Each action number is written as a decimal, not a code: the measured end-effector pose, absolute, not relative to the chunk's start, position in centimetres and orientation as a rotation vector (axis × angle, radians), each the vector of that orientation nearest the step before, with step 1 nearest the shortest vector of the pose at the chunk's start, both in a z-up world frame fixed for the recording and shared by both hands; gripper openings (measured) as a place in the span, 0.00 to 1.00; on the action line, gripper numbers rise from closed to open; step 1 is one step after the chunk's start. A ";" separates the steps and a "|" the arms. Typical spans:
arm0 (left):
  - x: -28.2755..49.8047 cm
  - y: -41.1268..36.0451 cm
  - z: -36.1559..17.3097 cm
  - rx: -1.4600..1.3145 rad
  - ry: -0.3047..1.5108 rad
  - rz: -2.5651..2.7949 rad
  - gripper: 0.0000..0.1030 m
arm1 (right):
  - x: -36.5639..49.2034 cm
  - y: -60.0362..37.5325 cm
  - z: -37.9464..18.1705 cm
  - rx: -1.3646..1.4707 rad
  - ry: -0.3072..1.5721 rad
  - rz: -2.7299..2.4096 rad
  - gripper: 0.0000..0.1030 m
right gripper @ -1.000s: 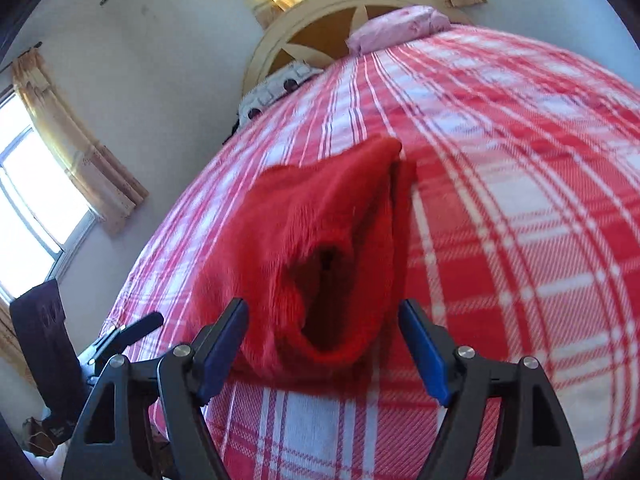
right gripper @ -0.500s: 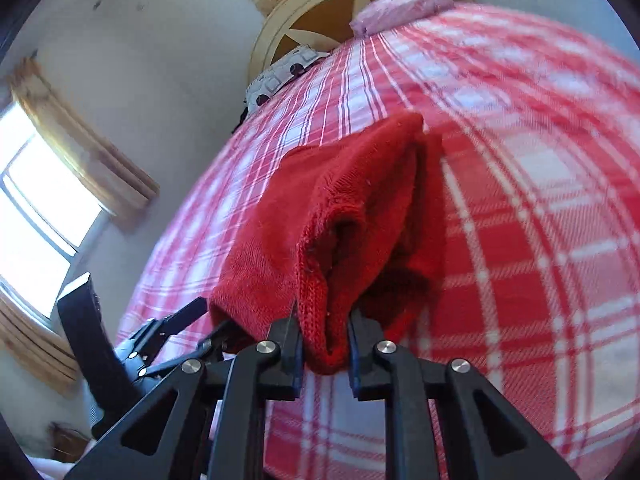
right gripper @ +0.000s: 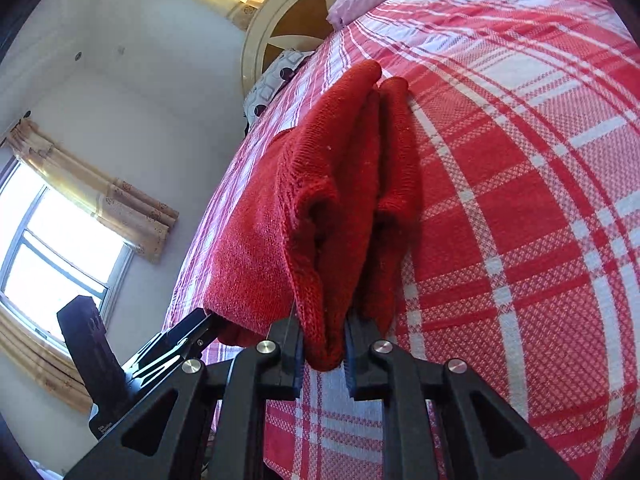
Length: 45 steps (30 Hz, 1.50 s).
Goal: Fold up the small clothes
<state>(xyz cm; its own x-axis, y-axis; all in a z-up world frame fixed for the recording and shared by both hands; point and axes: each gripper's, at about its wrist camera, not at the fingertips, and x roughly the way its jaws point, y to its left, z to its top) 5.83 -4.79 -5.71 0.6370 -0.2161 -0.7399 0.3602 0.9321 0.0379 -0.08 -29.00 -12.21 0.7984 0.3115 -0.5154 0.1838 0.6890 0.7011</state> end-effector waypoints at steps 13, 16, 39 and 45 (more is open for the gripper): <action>5.6 -2.0 -2.9 0.172 0.746 -0.385 0.82 | -2.3 -27.4 -4.5 0.371 0.591 -0.085 0.29; 7.0 -2.3 -1.5 0.118 0.732 -0.391 0.85 | -1.1 -28.4 -3.7 0.388 0.561 -0.095 0.56; 9.9 -7.1 -5.6 0.111 0.808 -0.381 0.89 | 5.1 -32.1 -6.5 0.481 0.592 -0.188 0.44; 9.8 -7.1 -5.8 0.072 0.856 -0.415 0.90 | 9.5 -32.8 -7.4 0.426 0.717 -0.200 0.44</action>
